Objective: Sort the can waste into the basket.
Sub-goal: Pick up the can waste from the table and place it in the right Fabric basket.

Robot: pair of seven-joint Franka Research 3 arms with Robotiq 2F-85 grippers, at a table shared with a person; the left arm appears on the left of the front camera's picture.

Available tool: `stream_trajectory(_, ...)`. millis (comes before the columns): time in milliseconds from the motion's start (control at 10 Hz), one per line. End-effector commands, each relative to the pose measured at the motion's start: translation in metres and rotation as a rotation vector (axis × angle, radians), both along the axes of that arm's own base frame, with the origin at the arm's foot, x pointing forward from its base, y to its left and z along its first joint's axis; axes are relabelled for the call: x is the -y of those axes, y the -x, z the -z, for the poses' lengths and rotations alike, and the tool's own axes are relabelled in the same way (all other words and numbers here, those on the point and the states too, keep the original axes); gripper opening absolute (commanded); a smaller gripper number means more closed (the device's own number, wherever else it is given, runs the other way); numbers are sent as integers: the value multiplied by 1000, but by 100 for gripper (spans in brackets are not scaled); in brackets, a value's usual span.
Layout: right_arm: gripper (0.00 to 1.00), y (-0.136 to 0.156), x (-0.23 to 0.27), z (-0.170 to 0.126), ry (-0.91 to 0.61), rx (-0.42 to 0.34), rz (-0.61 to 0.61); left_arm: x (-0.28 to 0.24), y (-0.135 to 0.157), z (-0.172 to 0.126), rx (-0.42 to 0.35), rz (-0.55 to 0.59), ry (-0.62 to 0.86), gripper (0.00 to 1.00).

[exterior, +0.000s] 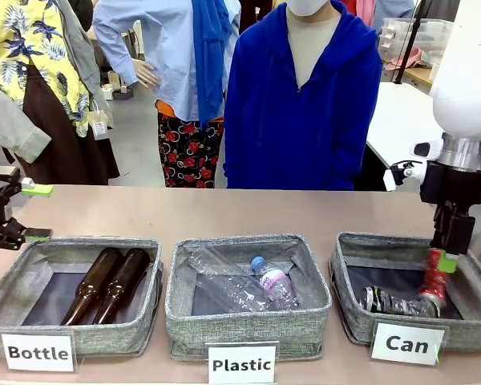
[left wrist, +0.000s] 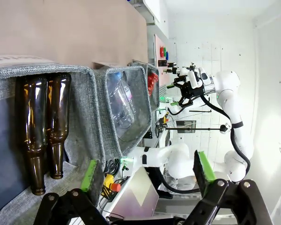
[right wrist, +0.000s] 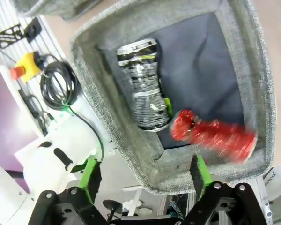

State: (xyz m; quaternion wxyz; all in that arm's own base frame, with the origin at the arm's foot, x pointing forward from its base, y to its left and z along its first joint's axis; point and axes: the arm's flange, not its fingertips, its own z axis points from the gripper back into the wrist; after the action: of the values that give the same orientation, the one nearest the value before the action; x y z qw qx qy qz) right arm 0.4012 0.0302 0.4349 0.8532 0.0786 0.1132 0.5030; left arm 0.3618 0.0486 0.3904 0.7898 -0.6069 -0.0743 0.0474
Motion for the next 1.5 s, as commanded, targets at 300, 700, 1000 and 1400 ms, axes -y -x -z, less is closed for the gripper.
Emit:
stream_trajectory(300, 100, 4, 6, -2, -85, 28, 38, 1, 0, -2, -5, -6, 14, 100)
stream_trajectory(700, 100, 3, 14, -29, -634, -66, 647, 1, 0, -2, -5, -6, 14, 100)
stream_trajectory(1000, 100, -7, 16, -38, -1136, -105, 1227, 1, 0, -2, -5, -6, 14, 100)
stream_trajectory(1400, 100, -9, 25, -23, -1372, -238, 1274, 1, 0, -2, -5, -6, 14, 100)
